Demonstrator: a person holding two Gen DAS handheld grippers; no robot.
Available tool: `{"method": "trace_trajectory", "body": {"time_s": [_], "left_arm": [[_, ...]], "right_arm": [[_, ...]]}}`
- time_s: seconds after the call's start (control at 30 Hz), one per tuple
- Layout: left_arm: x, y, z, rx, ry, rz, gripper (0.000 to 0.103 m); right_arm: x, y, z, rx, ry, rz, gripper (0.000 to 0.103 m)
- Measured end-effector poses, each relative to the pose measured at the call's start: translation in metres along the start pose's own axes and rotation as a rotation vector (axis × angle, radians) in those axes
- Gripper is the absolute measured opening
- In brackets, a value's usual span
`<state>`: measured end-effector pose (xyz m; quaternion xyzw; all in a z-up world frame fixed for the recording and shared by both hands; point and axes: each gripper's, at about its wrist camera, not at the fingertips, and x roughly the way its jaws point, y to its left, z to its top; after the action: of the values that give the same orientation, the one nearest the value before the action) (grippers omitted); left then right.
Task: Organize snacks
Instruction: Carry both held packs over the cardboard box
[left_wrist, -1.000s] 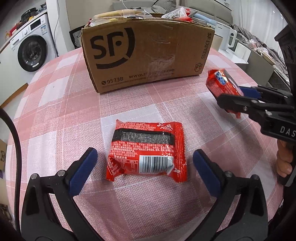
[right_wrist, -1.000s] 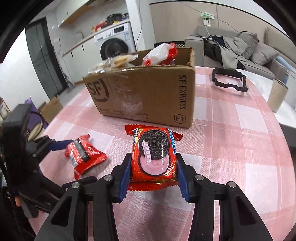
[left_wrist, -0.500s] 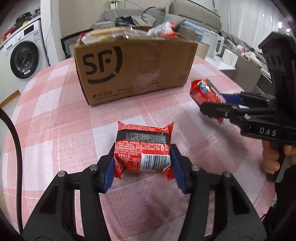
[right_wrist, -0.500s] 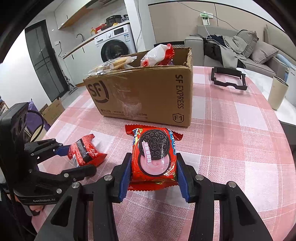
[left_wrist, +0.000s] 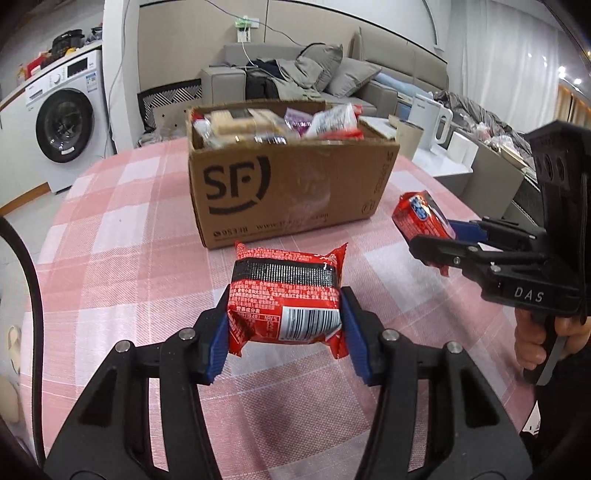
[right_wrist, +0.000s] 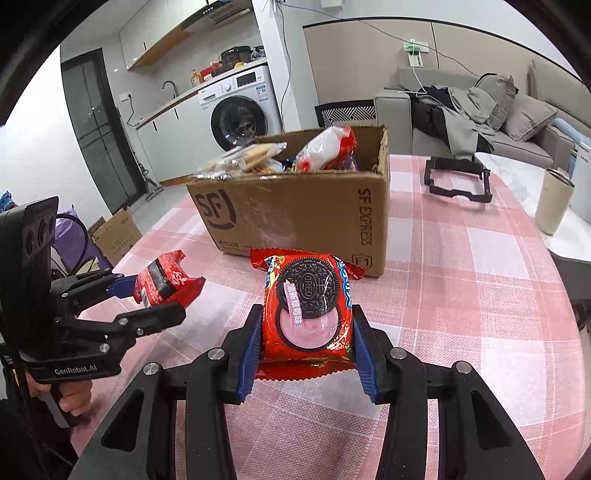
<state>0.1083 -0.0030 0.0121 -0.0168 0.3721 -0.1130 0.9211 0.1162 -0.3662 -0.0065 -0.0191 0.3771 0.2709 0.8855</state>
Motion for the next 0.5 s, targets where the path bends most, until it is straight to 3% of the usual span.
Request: {"method": "trace_trajectory", "body": {"time_s": [0.5], "left_arm": [[-0.037, 0.012, 0.030, -0.002, -0.080, 0.025, 0.050]], "right_arm": [[-0.020, -0.005, 0.013, 0.020, -0.068, 0.003, 0.045]]}}
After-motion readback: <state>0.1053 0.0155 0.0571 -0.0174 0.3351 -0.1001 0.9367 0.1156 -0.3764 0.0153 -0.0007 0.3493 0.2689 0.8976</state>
